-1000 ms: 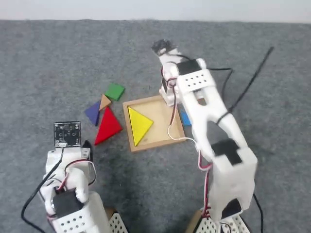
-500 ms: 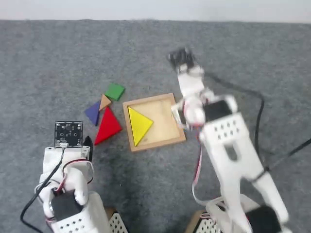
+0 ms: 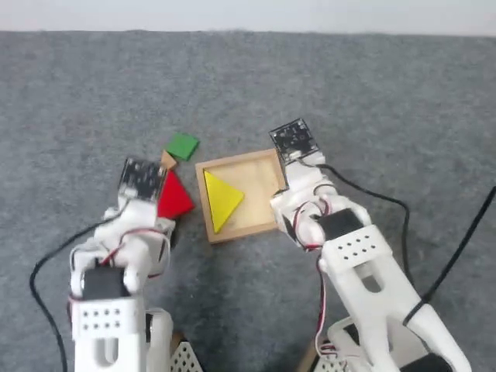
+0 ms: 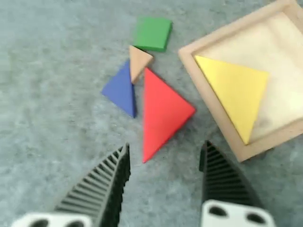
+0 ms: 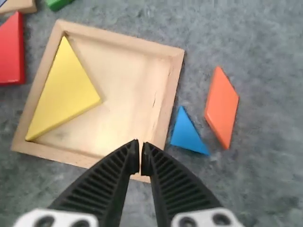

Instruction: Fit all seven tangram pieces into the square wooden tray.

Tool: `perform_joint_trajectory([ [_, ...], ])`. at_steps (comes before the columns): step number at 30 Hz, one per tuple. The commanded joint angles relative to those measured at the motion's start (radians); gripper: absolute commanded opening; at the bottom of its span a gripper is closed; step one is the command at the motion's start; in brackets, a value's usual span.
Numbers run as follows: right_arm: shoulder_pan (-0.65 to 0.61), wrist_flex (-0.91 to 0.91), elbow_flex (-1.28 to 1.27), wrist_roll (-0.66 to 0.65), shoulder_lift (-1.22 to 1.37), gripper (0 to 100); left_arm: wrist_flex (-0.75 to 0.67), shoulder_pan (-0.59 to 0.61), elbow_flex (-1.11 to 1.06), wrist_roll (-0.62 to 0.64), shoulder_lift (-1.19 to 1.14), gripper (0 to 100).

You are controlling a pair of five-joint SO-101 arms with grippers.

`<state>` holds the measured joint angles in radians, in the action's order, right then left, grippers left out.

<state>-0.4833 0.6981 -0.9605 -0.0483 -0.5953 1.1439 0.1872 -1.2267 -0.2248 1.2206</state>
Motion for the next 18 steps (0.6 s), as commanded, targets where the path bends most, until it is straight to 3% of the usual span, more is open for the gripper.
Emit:
perform_joint_trajectory([
  [1, -0.035, -0.022, 0.009, 0.012, 0.002, 1.6, -0.071, -0.018, 0.122, 0.026, -0.192, 22],
  [18, -0.045, -0.013, 0.011, 0.014, -0.004, 1.6, -0.117, -0.049, 0.455, 0.068, -0.876, 20],
])
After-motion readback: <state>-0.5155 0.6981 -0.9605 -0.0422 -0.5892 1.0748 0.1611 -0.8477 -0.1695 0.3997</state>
